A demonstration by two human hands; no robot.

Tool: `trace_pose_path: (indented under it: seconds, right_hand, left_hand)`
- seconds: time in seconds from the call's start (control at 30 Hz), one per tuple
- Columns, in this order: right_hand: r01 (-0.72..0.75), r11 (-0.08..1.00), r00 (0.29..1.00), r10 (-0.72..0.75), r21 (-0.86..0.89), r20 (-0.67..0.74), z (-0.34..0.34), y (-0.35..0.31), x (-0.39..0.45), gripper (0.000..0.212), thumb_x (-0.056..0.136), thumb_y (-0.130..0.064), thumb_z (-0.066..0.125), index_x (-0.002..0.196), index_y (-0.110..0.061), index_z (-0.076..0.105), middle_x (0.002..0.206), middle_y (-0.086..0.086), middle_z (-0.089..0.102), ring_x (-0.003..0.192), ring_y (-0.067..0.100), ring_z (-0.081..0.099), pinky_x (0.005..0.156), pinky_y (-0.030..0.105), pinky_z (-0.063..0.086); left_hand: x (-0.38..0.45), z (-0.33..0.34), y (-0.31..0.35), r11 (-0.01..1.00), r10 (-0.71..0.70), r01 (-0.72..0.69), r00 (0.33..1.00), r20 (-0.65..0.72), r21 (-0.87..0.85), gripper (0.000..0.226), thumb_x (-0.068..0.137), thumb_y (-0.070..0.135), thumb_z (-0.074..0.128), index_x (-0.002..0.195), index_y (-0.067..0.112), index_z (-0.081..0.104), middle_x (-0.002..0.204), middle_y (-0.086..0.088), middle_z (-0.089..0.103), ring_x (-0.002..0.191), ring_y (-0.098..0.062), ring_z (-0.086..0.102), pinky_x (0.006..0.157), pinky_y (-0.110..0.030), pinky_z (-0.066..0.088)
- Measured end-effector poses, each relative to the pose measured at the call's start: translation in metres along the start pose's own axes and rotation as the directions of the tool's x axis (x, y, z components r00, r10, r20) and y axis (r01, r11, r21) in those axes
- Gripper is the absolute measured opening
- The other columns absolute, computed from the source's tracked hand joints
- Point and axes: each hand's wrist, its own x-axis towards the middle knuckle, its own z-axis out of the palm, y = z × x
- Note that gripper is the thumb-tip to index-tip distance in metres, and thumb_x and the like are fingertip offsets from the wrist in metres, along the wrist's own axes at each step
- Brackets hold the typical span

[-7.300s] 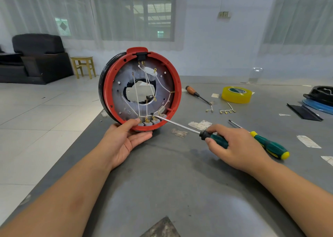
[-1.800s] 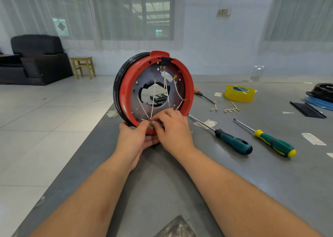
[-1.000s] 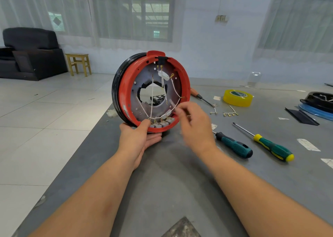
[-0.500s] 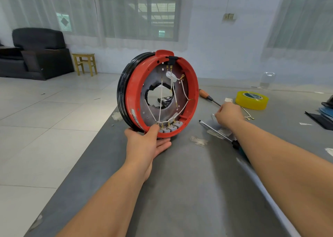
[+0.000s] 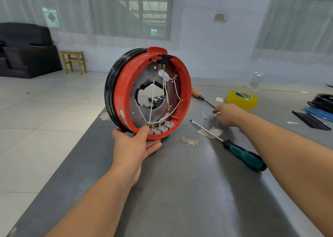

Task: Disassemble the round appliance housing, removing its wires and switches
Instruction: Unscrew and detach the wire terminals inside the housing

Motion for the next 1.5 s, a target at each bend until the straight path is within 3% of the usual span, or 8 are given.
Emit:
trace_pose_path:
  seconds: [0.1,0.3,0.47,0.63,0.83,1.17,1.37,1.5]
  right_hand:
    - [0.041,0.997,0.997,-0.037,-0.064,0.070,0.007,-0.002,-0.001,0.043,0.103,-0.017,0.041,0.144,-0.017,0.057,0.148,0.010,0.054,0.130,0.033,0.053,0.109,0.040,0.045]
    - [-0.020,0.995,0.997,0.026,-0.093,0.066,0.010,0.015,0.001,0.041,0.107,-0.025,0.035,0.134,-0.009,0.061,0.139,0.014,0.059,0.124,0.033,0.055,0.105,0.037,0.045]
    - [-0.003,0.995,0.997,0.012,-0.104,0.080,0.013,0.030,0.014,0.041,0.107,-0.031,0.033,0.131,-0.012,0.061,0.141,0.013,0.058,0.127,0.034,0.053,0.110,0.044,0.042]
    - [-0.048,0.988,0.988,0.069,-0.148,0.138,0.016,0.043,0.024,0.051,0.107,-0.049,0.026,0.153,-0.033,0.041,0.163,0.002,0.036,0.152,0.032,0.024,0.123,0.057,0.013]
    - [-0.019,1.000,0.982,0.017,0.007,0.188,0.018,0.059,0.029,0.055,0.107,-0.051,0.032,0.156,-0.025,0.035,0.160,0.009,0.039,0.145,0.032,0.038,0.120,0.046,0.029]
    - [-0.036,0.997,0.984,0.025,0.062,0.176,0.016,0.075,0.016,0.063,0.107,-0.052,0.034,0.161,-0.022,0.024,0.165,0.009,0.030,0.150,0.031,0.031,0.124,0.045,0.024]
    - [0.197,0.975,0.976,-0.205,0.100,0.078,0.007,0.024,0.007,0.053,0.108,-0.049,0.034,0.157,-0.029,0.035,0.163,0.002,0.035,0.148,0.027,0.035,0.123,0.042,0.025]
    - [0.278,0.960,0.952,-0.281,0.040,0.119,0.010,-0.007,0.001,0.050,0.109,-0.047,0.030,0.155,-0.029,0.039,0.161,-0.002,0.040,0.146,0.026,0.037,0.122,0.040,0.025]
  left_hand:
    - [0.000,0.000,0.000,1.000,0.003,-0.003,1.000,0.006,0.006,0.042,0.093,0.010,0.075,0.116,0.020,0.041,0.114,-0.024,0.071,0.084,-0.036,0.080,0.071,-0.042,0.067]
    - [0.002,-0.001,-0.001,1.000,0.005,-0.005,1.000,0.010,0.002,0.045,0.092,0.009,0.076,0.119,0.020,0.042,0.112,-0.024,0.073,0.084,-0.037,0.080,0.070,-0.042,0.066]
    - [0.002,-0.001,-0.003,1.000,0.012,-0.013,1.000,0.016,0.003,0.042,0.093,0.009,0.075,0.118,0.021,0.043,0.109,-0.024,0.074,0.084,-0.038,0.080,0.070,-0.043,0.066]
    - [0.001,-0.001,-0.003,1.000,0.010,-0.010,1.000,0.015,0.011,0.042,0.094,0.009,0.074,0.118,0.021,0.043,0.108,-0.023,0.075,0.084,-0.037,0.080,0.070,-0.043,0.066]
    - [0.001,-0.002,-0.003,1.000,0.005,-0.005,1.000,0.026,0.006,0.042,0.094,0.008,0.074,0.119,0.021,0.043,0.109,-0.023,0.075,0.085,-0.037,0.080,0.072,-0.044,0.066]
    - [-0.001,0.000,-0.002,1.000,0.003,-0.003,1.000,0.030,0.009,0.043,0.093,0.007,0.072,0.121,0.021,0.043,0.110,-0.023,0.074,0.086,-0.037,0.080,0.072,-0.042,0.066]
    - [-0.001,0.001,0.001,1.000,-0.005,0.005,1.000,0.026,0.008,0.042,0.094,0.007,0.072,0.121,0.019,0.043,0.109,-0.022,0.074,0.083,-0.036,0.080,0.070,-0.041,0.066]
    - [-0.001,0.000,0.001,1.000,-0.010,0.010,1.000,0.024,0.007,0.041,0.094,0.007,0.072,0.120,0.019,0.042,0.110,-0.024,0.072,0.083,-0.037,0.080,0.071,-0.042,0.066]
